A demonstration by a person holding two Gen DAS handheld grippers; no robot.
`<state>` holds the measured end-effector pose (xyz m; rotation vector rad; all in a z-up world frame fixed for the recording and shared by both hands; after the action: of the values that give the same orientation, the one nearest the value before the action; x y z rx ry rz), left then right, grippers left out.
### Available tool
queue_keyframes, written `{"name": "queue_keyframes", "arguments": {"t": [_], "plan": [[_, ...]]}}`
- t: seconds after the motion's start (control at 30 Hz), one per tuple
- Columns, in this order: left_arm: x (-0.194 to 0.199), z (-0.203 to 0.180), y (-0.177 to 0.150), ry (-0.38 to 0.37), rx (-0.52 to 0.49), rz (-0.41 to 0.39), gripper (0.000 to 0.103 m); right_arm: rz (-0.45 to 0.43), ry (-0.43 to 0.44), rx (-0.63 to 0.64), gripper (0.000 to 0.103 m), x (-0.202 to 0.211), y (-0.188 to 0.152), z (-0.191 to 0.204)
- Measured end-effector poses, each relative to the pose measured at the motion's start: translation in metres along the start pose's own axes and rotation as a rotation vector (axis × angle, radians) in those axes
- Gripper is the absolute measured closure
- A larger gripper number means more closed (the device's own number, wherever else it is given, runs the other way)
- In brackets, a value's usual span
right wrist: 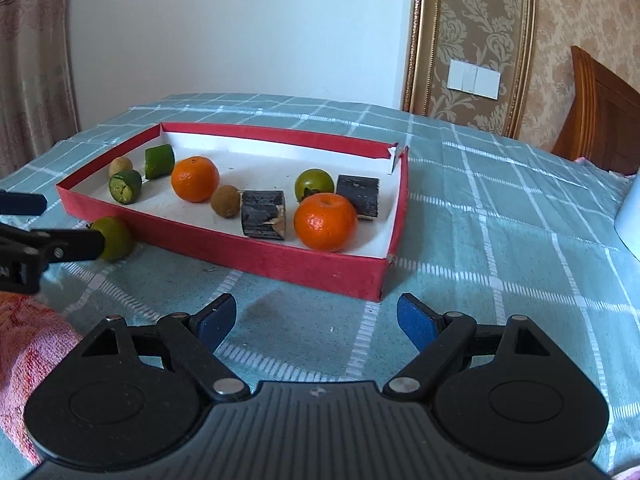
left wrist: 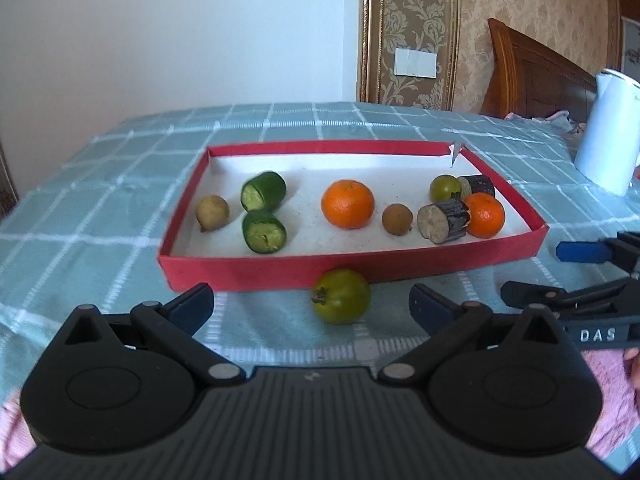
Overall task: Organize fruits
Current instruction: 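Close the left gripper on the green fruit in front of the tray, then carry the green fruit into the red tray and open the left gripper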
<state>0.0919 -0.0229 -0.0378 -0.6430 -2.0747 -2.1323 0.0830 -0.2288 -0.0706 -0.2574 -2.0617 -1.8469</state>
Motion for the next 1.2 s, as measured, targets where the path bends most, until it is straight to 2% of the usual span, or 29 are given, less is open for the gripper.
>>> {"name": "queue_keyframes", "arguments": {"t": [0.07,0.2,0.3,0.4,0.53,0.63,0.87,1.07,1.2], "plan": [[-0.005,-0.002,-0.001,-0.002,0.003,0.002,0.016,0.000,-0.007,0.001,0.015,0.001,0.000,-0.001],[-0.011,-0.005,-0.006,-0.014,-0.010,0.019,0.022,0.006,-0.008,0.007,0.015,-0.001,0.000,0.000],[-0.012,-0.008,-0.008,-0.014,-0.020,0.006,0.031,0.008,-0.008,0.010,0.015,-0.001,0.000,0.001],[-0.017,-0.011,-0.010,-0.034,-0.033,0.031,0.050,0.012,-0.008,0.015,0.015,-0.002,0.000,0.001],[-0.018,-0.012,-0.010,-0.033,-0.042,0.019,0.065,0.017,-0.007,0.018,0.015,-0.003,0.000,0.002],[-0.017,-0.011,-0.010,-0.043,-0.034,0.014,0.071,0.019,-0.007,0.019,0.015,-0.003,0.000,0.002],[-0.012,-0.011,-0.007,-0.038,-0.023,0.001,0.071,0.019,-0.007,0.019,0.015,-0.003,0.000,0.002],[0.001,-0.007,0.013,-0.055,-0.019,-0.043,0.071,0.019,-0.007,0.019,0.015,-0.003,0.000,0.002],[-0.005,-0.006,0.029,-0.052,-0.014,-0.061,0.071,0.019,-0.007,0.019,0.015,-0.003,0.000,0.002]]}}
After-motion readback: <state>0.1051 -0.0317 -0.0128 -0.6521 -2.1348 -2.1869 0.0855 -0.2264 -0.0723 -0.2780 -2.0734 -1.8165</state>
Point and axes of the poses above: each gripper's, at about its wrist camera, not at the fingertips, and x roughly against the way its jaws point, z to its left, y to its top, the point moved 1 cm from there along -x, roughly the way its jaws point, and after that the axes turned 13 degrees about -z, right-handed, at the moved point
